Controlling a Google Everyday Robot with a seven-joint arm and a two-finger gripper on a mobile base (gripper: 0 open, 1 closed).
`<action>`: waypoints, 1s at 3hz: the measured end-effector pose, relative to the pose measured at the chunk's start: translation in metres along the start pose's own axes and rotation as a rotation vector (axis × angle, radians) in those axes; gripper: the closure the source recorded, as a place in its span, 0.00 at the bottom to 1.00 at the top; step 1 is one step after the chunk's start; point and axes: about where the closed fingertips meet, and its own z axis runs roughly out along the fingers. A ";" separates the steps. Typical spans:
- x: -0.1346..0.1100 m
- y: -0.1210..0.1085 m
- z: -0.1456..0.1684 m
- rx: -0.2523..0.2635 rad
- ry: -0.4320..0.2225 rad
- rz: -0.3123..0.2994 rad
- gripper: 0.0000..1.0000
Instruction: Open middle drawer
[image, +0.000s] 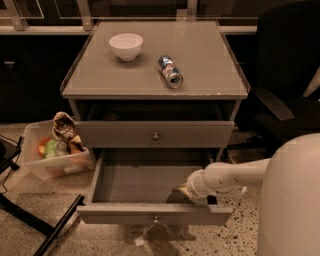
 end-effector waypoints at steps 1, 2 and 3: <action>-0.004 0.000 0.006 -0.026 0.000 -0.011 0.87; 0.011 0.005 0.024 -0.098 0.058 -0.023 1.00; 0.045 0.020 0.027 -0.191 0.131 -0.022 1.00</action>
Offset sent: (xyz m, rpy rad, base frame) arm -0.0097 -0.0051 -0.0575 -0.0343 0.2247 0.1193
